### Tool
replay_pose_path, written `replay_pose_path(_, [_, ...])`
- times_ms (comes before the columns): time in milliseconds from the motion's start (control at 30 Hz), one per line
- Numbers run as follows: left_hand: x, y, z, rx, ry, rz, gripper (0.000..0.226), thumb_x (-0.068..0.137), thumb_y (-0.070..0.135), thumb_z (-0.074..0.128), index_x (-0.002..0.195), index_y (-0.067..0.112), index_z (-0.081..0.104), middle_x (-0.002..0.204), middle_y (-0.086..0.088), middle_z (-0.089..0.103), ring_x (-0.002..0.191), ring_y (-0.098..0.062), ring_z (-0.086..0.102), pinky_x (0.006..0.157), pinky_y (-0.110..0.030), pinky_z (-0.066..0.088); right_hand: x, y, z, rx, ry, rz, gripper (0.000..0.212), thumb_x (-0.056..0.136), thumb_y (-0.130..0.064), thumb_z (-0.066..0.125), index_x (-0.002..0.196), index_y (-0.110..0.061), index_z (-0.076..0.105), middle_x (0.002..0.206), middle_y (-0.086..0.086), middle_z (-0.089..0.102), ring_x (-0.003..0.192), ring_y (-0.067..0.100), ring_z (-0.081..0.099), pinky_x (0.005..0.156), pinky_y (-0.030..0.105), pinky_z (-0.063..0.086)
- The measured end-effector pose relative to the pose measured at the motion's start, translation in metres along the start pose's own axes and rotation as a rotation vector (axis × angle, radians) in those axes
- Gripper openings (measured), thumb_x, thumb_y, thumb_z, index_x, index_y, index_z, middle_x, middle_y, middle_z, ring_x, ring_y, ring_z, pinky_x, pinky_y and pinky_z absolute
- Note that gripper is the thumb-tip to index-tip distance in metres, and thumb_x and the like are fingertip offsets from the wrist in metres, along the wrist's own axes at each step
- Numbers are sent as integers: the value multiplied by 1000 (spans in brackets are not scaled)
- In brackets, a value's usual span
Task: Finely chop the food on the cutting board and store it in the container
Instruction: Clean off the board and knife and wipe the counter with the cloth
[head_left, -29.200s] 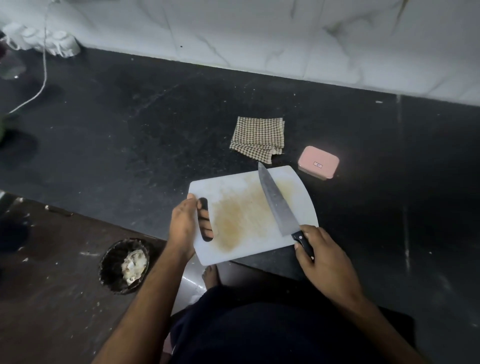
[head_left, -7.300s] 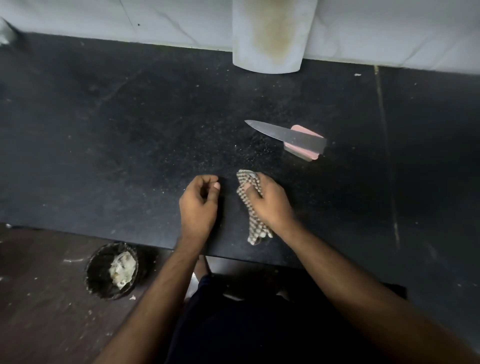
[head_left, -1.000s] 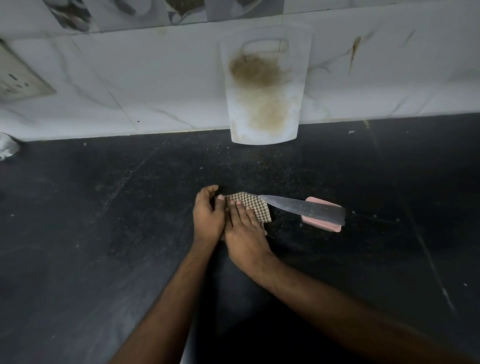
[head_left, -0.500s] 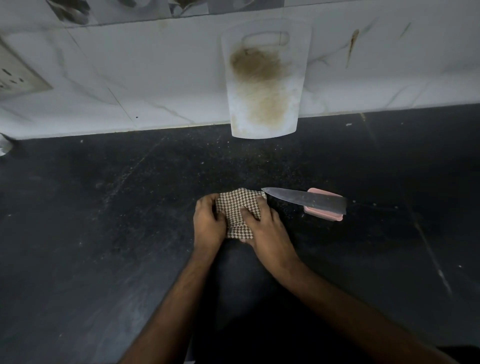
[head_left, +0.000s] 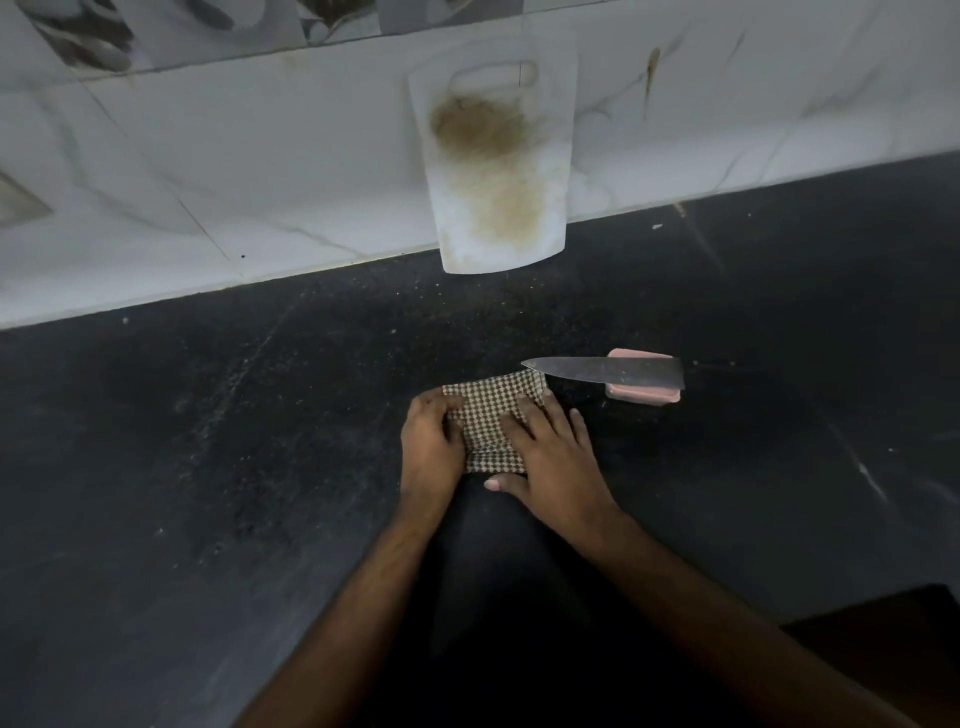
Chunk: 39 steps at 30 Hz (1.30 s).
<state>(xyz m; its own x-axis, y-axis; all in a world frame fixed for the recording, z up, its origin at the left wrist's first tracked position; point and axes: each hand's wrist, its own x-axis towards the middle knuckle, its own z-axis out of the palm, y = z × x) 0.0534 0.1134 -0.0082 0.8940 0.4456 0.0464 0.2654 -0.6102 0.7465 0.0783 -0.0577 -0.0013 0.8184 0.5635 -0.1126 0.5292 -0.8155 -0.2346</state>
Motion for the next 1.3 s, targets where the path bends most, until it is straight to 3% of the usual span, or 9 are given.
replay_pose_path(133, [0,2,-3,11,-59,-17,32,95,2,64,127,3,67,136,-13,57,126,-21,55,106,-17,35,0,-8,6,-39,0,-15,88,85,-77,35,157,-25,28,166,3,18,154,27,7,122,51,11])
replay_pose_path(267, [-3,5,-7,14,-58,-20,36,98,7,63,134,2,64,143,-12,51,131,-20,50,108,-17,32,3,-13,-3,-5,48,16,83,89,-72,21,151,-21,41,161,5,31,152,27,18,122,50,13])
replay_pose_path(433, [3,20,-11,-16,16,19,34,100,12,62,133,3,64,142,-12,53,134,-21,50,109,-17,30,14,-5,-28,80,186,24,60,101,-52,42,147,-14,47,157,10,39,147,27,31,121,45,27])
replay_pose_path(533, [19,40,-15,-55,98,30,33,99,12,65,131,4,65,138,-13,57,130,-22,54,112,-28,40,26,7,-45,67,209,5,56,102,-41,50,150,-12,44,160,12,34,148,28,30,120,44,28])
replay_pose_path(633, [38,61,-18,-104,176,39,35,99,13,65,133,5,63,137,-11,58,128,-21,55,112,-38,46,43,19,-61,52,212,-11,58,103,-39,50,153,-12,38,162,12,29,149,28,26,119,43,26])
replay_pose_path(900, [64,100,-1,-149,226,5,38,100,17,65,137,9,59,140,-7,56,127,-17,55,108,-39,50,79,50,-79,89,179,0,64,102,-43,49,156,-14,31,165,11,21,152,28,17,121,44,22])
replay_pose_path(1067, [90,123,6,-141,238,2,40,100,17,65,139,7,58,140,-9,57,127,-17,54,106,-25,43,108,65,-96,100,235,2,62,102,-42,51,154,-12,36,162,14,28,150,30,24,121,45,25])
replay_pose_path(1233, [127,140,8,-154,281,3,42,101,18,64,141,9,53,140,-4,55,103,15,51,92,-8,46,142,73,-116,132,268,2,61,103,-41,49,154,-11,35,162,14,28,150,31,24,121,46,26])
replay_pose_path(1300, [143,146,8,-183,289,0,44,102,19,64,143,11,51,143,-5,53,120,-1,53,103,-28,51,157,77,-126,135,279,12,61,104,-40,49,155,-12,33,163,13,26,151,30,23,121,46,25])
